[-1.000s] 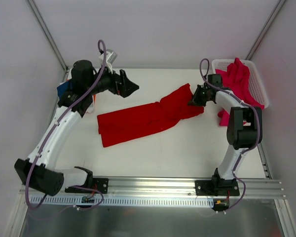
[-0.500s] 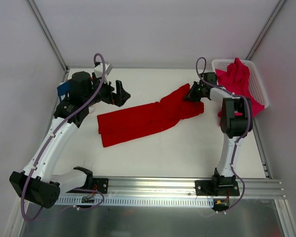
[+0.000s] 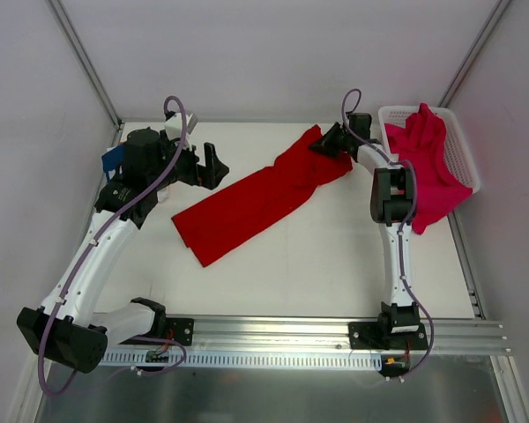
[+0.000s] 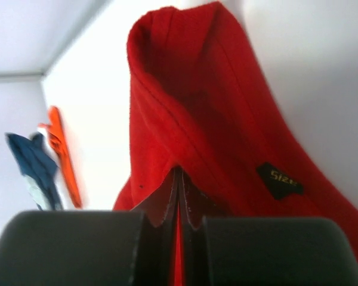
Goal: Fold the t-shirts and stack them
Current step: Rotate the tshirt 90 degrees
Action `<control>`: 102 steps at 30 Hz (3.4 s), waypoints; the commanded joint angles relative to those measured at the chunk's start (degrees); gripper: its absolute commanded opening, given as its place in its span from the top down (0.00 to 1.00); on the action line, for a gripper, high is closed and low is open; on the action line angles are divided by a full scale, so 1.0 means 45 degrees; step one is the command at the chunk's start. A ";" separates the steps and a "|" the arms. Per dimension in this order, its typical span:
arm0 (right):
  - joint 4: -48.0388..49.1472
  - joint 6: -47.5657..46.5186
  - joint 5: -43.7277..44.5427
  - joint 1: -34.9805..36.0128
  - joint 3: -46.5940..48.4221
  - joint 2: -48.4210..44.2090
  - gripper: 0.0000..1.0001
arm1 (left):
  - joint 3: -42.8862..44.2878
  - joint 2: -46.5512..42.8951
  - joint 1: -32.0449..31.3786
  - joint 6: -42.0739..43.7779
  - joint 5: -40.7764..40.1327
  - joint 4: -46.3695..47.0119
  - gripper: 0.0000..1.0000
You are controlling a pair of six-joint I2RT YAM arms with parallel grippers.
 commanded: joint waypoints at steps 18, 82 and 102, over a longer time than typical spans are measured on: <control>1.2124 0.3967 0.0925 0.2504 0.1635 -0.0717 0.00 | -0.0146 -0.0327 0.0895 -0.0219 0.0379 0.0250 0.01; 0.1937 -0.1421 1.1643 1.0414 -1.9937 -1.7556 0.08 | -0.0556 -0.0971 0.0914 -0.0297 0.0259 0.0659 0.01; -0.7134 -0.0801 1.4555 1.1742 -1.7461 -2.3667 0.01 | -0.7287 -0.4114 -0.4063 -0.7085 -0.2628 0.2687 0.01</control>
